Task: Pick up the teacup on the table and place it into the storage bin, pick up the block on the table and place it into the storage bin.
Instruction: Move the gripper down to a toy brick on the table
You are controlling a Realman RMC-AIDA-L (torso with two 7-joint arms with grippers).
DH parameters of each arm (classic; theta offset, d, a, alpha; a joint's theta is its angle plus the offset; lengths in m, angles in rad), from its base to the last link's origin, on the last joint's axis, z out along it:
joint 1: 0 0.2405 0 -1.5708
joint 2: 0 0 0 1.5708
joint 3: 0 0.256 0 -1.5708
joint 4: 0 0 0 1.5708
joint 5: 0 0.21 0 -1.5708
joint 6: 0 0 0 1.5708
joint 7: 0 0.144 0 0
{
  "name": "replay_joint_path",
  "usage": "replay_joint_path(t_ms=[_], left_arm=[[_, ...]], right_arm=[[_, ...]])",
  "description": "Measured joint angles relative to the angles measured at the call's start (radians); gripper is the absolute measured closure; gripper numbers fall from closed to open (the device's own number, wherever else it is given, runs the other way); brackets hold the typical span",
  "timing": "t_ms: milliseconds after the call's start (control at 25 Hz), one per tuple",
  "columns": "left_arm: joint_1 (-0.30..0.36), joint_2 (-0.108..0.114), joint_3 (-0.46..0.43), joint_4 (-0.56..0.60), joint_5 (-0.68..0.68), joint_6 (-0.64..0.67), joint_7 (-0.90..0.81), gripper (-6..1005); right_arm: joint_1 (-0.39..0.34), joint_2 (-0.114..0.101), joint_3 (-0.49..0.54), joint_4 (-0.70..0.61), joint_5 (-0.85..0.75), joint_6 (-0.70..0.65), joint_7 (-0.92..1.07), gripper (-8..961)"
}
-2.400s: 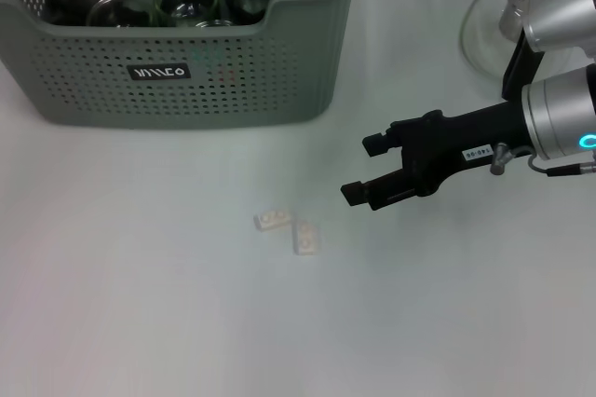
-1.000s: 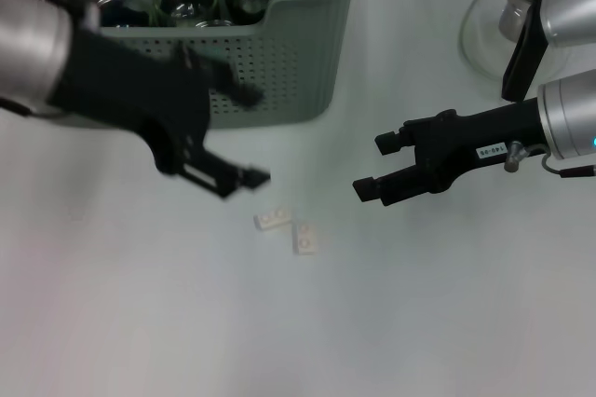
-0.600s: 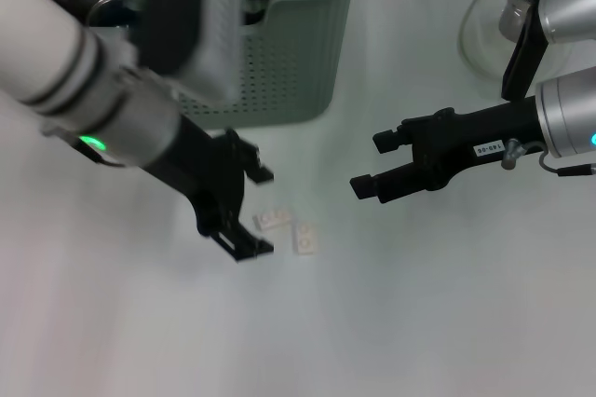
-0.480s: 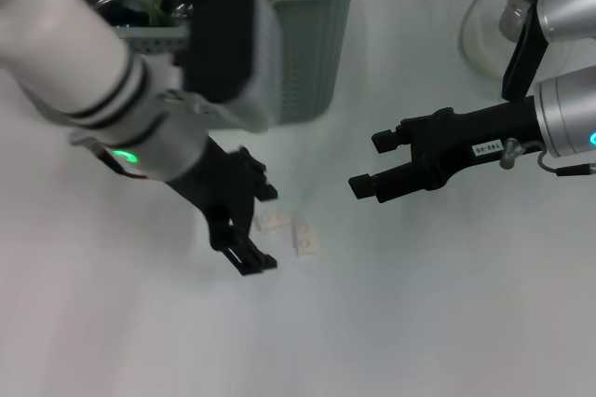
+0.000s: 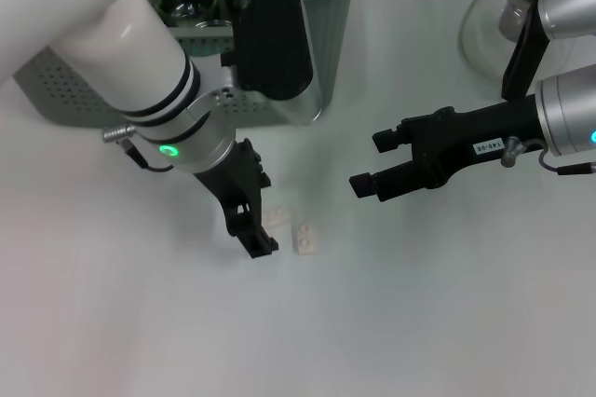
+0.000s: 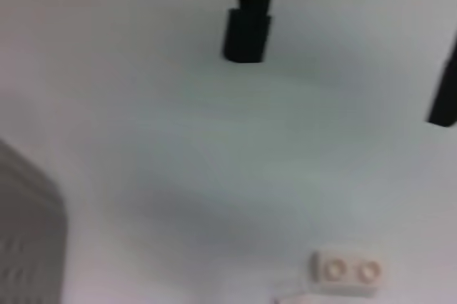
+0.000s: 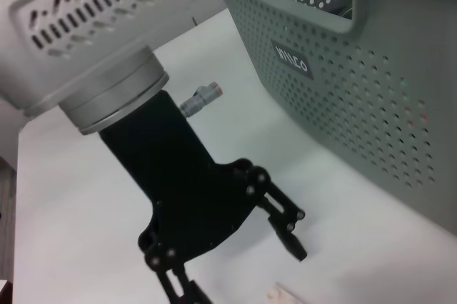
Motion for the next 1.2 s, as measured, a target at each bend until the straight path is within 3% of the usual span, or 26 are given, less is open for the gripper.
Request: replay_joint_path(t_ms=[1200], left_arm=[[-0.038, -0.004, 0.164, -0.047, 0.056, -0.089, -0.143, 237]], right_arm=[[-0.009, 0.005, -0.002, 0.001, 0.0, 0.012, -0.01, 6]])
